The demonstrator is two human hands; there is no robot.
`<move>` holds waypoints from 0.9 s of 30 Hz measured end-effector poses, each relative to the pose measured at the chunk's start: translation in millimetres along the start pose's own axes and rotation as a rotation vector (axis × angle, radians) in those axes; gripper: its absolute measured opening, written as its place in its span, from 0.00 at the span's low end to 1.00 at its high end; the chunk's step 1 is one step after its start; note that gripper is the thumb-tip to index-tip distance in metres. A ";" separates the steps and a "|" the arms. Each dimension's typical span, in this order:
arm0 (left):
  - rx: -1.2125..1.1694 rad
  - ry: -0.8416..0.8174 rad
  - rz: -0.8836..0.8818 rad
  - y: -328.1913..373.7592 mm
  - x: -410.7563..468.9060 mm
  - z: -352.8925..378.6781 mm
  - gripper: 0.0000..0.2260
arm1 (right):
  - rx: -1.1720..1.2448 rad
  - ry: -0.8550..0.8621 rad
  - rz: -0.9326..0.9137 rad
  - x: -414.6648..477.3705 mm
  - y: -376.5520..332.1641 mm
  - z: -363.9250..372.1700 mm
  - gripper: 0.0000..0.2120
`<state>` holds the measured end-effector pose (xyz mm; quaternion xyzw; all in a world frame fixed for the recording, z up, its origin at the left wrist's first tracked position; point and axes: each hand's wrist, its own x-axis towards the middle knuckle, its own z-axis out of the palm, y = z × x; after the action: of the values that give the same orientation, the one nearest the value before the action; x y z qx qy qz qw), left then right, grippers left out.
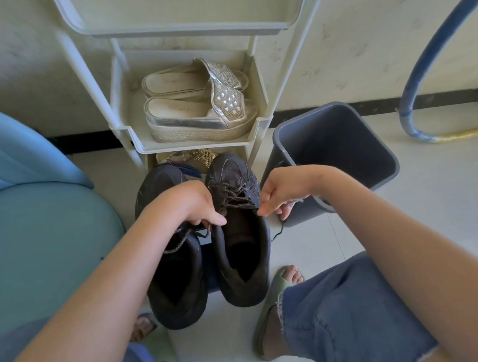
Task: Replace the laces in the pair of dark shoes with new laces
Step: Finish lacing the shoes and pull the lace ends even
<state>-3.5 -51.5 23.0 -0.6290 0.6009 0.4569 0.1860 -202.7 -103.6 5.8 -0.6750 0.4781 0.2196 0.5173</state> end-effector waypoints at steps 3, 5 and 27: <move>-0.019 -0.014 0.023 -2.1 -6.4 0.0 0.14 | 0.008 -0.019 -0.012 -6.0 0.9 0.0 0.09; -0.047 -0.009 0.016 -2.9 -7.6 1.9 0.15 | 0.021 -0.025 -0.014 -9.7 2.1 0.0 0.09; -0.296 0.431 0.080 -7.6 -26.1 -6.6 0.09 | -0.289 0.255 0.023 -38.6 -12.0 -5.3 0.06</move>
<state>9.6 -39.8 44.8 -0.7081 0.5774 0.4023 -0.0585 -210.5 -92.2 44.2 -0.7590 0.5111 0.2044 0.3477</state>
